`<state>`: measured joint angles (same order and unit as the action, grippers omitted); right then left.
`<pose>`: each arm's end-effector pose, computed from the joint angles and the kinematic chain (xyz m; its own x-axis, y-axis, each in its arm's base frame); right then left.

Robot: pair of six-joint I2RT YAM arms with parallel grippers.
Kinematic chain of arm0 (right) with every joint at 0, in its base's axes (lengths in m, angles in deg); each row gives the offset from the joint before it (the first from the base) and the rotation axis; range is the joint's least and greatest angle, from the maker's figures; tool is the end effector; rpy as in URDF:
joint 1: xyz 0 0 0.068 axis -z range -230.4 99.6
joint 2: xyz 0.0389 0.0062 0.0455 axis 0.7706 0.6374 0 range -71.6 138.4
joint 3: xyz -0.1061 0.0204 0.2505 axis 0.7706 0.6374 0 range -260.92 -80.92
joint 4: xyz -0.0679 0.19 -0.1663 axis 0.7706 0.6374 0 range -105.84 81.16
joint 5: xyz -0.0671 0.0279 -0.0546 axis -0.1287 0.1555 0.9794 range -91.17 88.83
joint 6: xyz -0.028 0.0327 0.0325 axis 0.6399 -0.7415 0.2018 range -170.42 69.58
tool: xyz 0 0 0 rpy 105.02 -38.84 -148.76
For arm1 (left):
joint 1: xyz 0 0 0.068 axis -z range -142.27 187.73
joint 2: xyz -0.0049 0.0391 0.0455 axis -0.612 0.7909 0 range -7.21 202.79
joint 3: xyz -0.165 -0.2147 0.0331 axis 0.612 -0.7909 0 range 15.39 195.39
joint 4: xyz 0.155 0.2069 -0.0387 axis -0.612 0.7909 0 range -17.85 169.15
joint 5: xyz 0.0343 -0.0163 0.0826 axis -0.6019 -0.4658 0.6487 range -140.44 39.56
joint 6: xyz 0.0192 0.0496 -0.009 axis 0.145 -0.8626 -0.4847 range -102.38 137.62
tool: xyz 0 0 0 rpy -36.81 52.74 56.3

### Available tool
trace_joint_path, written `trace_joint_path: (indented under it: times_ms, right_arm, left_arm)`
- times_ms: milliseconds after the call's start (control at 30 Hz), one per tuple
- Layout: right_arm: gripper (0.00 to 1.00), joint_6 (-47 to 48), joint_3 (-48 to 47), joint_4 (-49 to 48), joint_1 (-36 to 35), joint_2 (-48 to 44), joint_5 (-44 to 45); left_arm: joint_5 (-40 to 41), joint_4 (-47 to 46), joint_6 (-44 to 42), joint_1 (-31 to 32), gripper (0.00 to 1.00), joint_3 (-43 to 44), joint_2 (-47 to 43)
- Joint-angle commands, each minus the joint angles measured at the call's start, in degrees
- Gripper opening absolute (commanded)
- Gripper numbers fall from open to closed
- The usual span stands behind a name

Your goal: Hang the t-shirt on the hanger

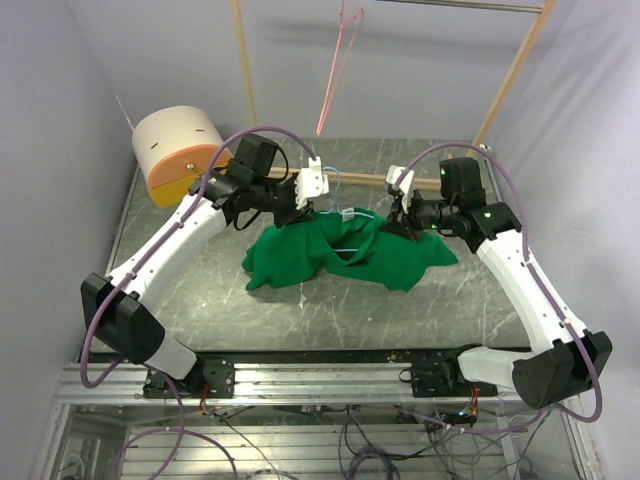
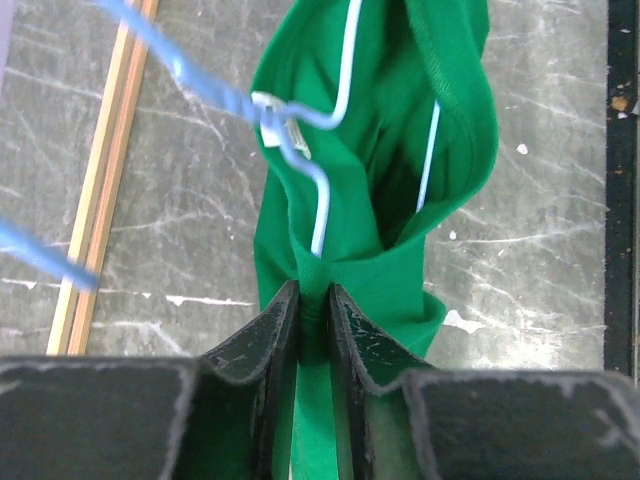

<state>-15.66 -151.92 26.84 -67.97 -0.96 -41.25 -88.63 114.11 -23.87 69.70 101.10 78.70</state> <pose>0.2333 0.0979 0.3560 -0.1368 -0.5009 -0.8546 -0.9285 0.3654 -0.0656 0.2615 -0.1892 0.3675 0.1069 0.5472 -0.8302 0.9802 0.0821 0.1803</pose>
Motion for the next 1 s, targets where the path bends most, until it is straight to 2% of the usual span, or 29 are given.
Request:
trace_joint_path:
  times_ms: [0,100,233,333,500,700,867,967]
  right_arm:
    - [0.0,-1.5,0.3,-3.4,1.5,-2.1,2.3]
    - [0.0,-1.4,0.2,-3.2,1.6,-2.2,2.0]
    - [0.0,-1.7,-0.2,-3.5,1.7,-2.5,1.3]
    - [0.0,-2.5,-0.5,-4.8,1.7,-3.1,1.0]
    - [0.0,-3.1,-3.8,-4.5,1.8,-2.8,0.6]
    - [0.01,-3.1,-6.6,-1.7,2.2,-1.6,1.8]
    - [0.24,-2.4,-7.0,2.1,3.0,-0.9,1.3]
    - [0.34,-2.2,-7.5,3.2,3.5,-0.8,-0.8]
  left_arm:
    - [1.1,3.5,1.0,-1.5,0.29,0.3,-1.8]
    - [1.4,3.5,1.3,-1.6,0.34,0.2,-1.7]
    - [1.3,3.2,1.8,-1.6,0.33,0.1,-1.5]
    - [0.6,2.5,2.6,-1.6,0.26,0.8,-1.2]
    - [0.1,2.2,4.4,-1.7,0.08,5.4,0.7]
    - [1.7,-0.8,5.3,-1.8,0.07,10.9,1.1]
    - [0.4,0.5,2.5,-1.9,0.07,13.2,1.0]
    - [-0.8,1.9,0.0,-1.9,0.07,13.1,0.8]
